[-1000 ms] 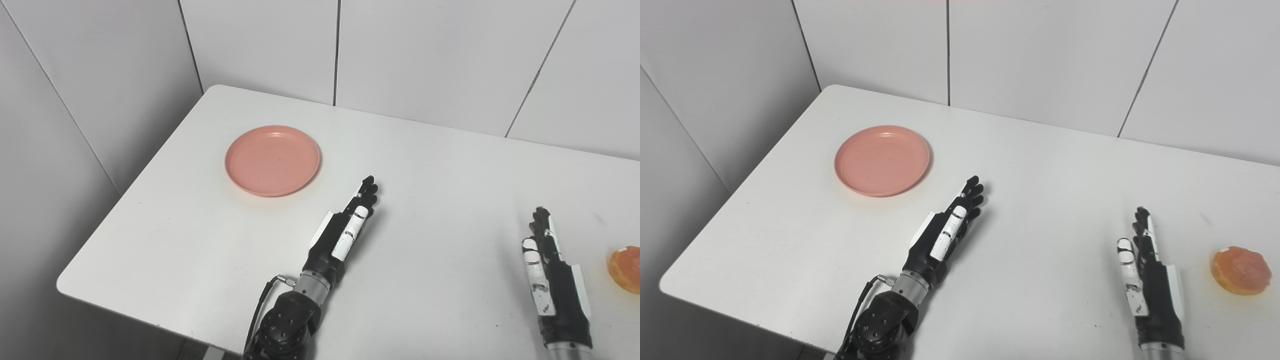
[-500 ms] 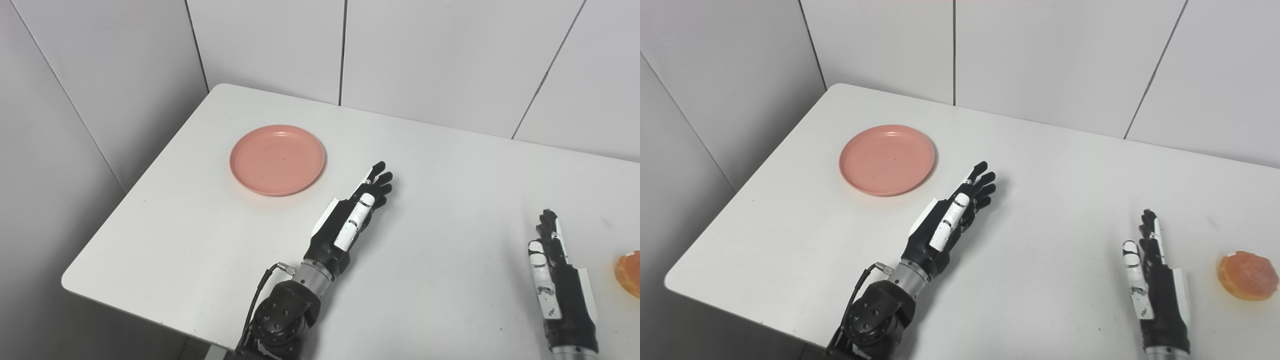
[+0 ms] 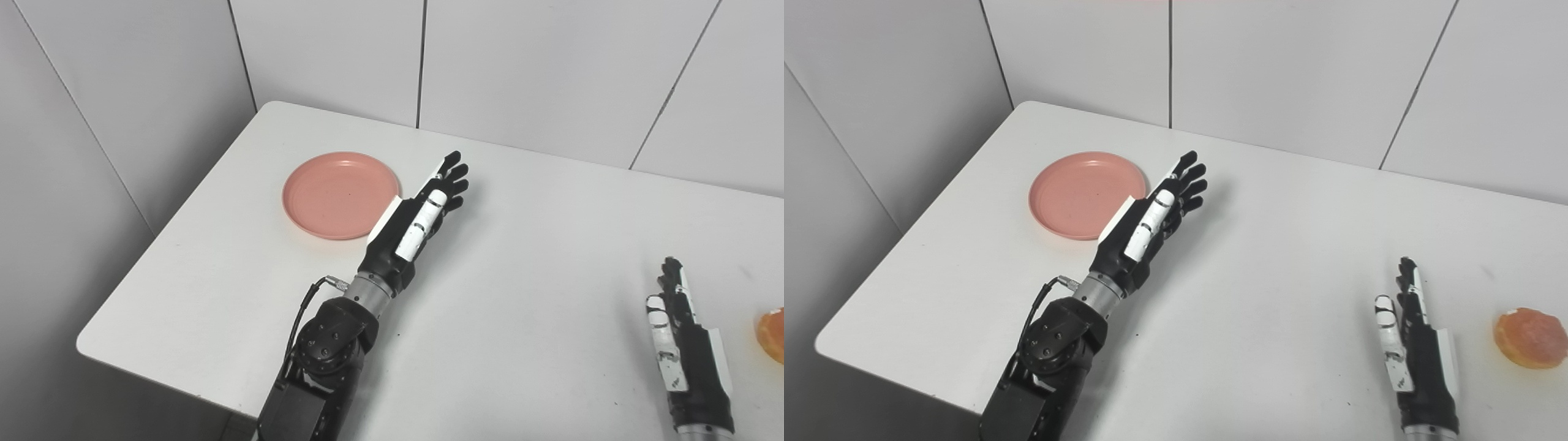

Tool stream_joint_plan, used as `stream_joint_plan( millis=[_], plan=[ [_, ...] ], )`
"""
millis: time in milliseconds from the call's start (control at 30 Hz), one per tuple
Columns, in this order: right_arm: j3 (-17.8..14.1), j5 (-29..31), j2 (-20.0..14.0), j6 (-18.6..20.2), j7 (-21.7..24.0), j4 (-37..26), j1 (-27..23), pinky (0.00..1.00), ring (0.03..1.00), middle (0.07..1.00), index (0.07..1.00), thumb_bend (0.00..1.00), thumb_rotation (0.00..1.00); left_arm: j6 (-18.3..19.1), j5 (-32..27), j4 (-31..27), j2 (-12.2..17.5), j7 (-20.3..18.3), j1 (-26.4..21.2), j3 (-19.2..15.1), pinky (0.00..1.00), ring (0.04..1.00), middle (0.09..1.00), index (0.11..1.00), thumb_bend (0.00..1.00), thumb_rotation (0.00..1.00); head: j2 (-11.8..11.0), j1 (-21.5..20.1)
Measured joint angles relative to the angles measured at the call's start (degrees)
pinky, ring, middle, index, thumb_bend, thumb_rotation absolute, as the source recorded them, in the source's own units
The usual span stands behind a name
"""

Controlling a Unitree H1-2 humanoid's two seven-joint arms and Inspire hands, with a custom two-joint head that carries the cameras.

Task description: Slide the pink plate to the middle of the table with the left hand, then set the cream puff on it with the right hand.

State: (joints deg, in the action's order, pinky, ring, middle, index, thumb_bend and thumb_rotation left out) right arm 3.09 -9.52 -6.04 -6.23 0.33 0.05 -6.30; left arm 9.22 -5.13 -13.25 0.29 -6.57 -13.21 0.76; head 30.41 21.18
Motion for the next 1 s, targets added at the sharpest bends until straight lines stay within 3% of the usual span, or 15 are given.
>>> stream_joint_plan(
  millis=[667,1000],
  plan=[
    [-0.26,0.50,0.10,0.06,0.02,0.02,0.00,1.00,1.000,1.000,0.992,0.11,1.00,1.07,-1.60,-1.98,5.10,3.15,-4.56,-8.25,0.96,0.960,0.966,0.963,0.45,1.00,0.18,0.35],
    [-0.30,0.44,0.08,0.07,0.02,0.04,0.03,1.00,1.000,1.000,0.988,0.15,1.00,1.38,-4.71,0.59,8.25,4.51,-8.69,-12.69,0.96,0.962,0.970,0.955,0.44,1.00,-0.09,0.53]
  ],
)
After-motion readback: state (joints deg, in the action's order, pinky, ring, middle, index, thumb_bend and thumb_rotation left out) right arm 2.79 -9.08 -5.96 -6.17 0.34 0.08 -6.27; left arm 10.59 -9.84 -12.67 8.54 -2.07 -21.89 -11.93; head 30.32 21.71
